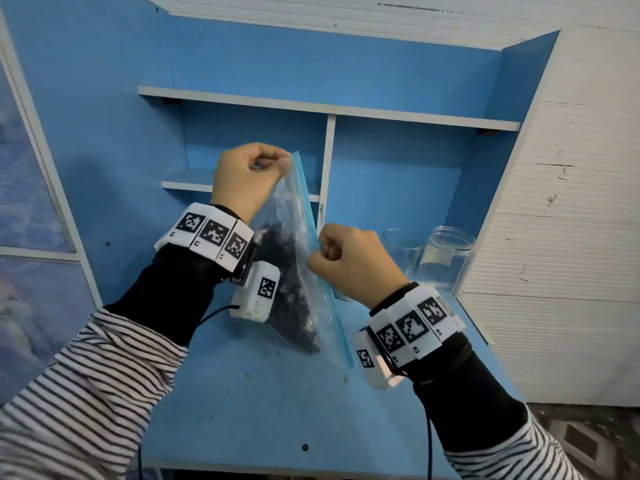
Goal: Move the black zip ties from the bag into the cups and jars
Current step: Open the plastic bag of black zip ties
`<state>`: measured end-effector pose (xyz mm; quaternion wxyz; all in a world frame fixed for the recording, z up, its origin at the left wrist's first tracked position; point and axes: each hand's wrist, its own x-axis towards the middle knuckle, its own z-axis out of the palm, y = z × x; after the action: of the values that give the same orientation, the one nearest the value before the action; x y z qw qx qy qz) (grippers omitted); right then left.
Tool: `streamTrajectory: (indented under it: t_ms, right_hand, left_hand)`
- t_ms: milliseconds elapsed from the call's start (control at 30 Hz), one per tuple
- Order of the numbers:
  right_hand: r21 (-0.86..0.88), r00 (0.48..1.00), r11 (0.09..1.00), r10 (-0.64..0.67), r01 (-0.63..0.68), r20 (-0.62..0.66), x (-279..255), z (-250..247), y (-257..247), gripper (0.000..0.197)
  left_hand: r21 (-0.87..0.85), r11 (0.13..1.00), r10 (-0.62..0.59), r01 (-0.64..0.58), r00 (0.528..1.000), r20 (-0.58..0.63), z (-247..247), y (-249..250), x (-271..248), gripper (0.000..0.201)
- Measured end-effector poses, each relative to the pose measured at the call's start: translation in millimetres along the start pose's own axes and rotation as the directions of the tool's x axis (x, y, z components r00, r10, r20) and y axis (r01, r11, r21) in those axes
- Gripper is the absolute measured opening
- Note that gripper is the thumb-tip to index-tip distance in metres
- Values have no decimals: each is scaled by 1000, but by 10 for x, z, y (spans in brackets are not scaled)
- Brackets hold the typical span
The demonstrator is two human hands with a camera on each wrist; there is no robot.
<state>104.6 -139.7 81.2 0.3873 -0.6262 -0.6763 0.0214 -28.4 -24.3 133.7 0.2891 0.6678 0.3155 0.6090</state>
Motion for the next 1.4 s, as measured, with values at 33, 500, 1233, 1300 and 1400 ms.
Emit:
streamTrajectory:
  t_ms: [33,500,1233,1300,1400]
  right_hand:
    - [8,1000,1000,-13,13,-13,-7,9,-4,16]
    - [-16,968,977,-211,211,-139,91,104,-64,13]
    - [120,963,969,-232,216,139,-269,-20,60,22]
    - [152,952,961,-256,232,169,-274,-43,56,21]
    - [209,939,941,-302,266,164,-248,-53,49,21]
  left_hand:
    - [18,1000,11,-11,1000,-2,-12,-17,-20,16]
    - [279,960,-32,31,999,1,15,-45,-602,17]
    - [-18,972,-233,233,963,-136,-181,-149,-216,14]
    - [-33,972,-237,234,962,-136,-181,-148,-238,15]
    - [-41,971,-240,237,963,-123,-191,-139,-243,15]
